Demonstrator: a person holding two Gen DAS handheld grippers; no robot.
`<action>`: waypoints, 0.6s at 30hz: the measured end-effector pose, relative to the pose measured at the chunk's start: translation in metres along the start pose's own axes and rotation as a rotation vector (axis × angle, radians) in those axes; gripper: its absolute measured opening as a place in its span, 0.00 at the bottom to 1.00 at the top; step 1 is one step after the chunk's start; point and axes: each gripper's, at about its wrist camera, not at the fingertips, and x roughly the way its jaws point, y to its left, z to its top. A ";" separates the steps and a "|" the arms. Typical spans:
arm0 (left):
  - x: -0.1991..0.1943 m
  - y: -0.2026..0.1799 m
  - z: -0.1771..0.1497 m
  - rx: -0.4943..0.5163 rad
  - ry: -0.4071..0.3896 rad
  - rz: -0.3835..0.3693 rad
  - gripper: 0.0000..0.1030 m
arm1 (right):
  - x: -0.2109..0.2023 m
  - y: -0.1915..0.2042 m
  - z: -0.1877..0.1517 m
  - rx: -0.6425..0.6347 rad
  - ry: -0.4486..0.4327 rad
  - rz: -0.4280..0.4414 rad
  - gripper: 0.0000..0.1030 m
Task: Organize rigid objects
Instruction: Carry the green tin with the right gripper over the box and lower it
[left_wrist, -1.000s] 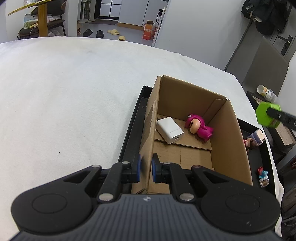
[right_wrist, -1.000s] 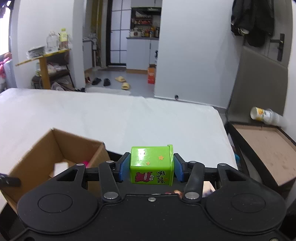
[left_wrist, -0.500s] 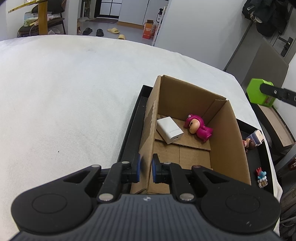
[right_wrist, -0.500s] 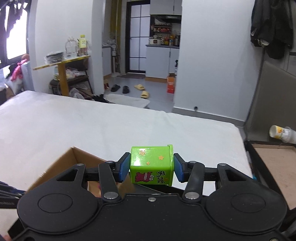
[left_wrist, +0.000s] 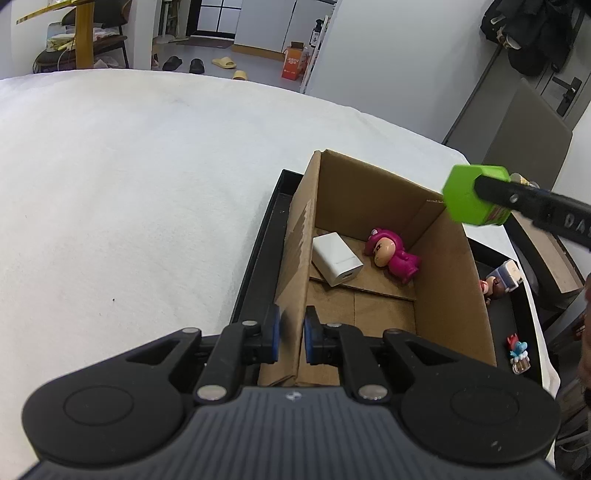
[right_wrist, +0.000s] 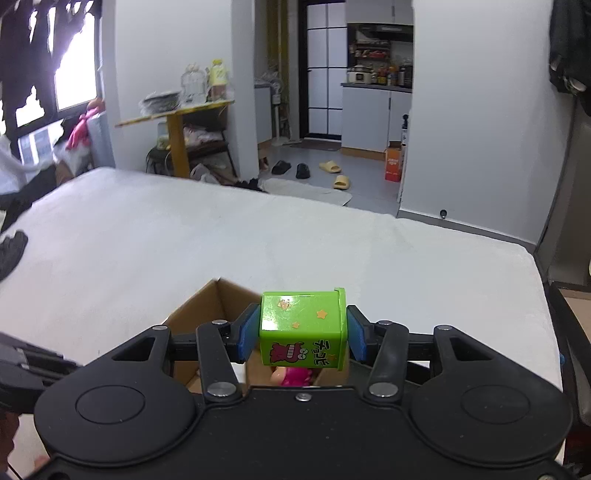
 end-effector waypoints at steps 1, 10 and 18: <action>0.000 0.000 0.000 -0.002 0.000 -0.001 0.11 | 0.001 0.003 -0.001 -0.005 0.003 0.004 0.47; 0.001 0.008 0.003 -0.040 0.010 -0.024 0.12 | 0.017 0.047 -0.018 -0.044 0.065 0.074 0.47; 0.004 0.013 0.003 -0.065 0.015 -0.047 0.12 | 0.027 0.062 -0.028 -0.004 0.127 0.093 0.47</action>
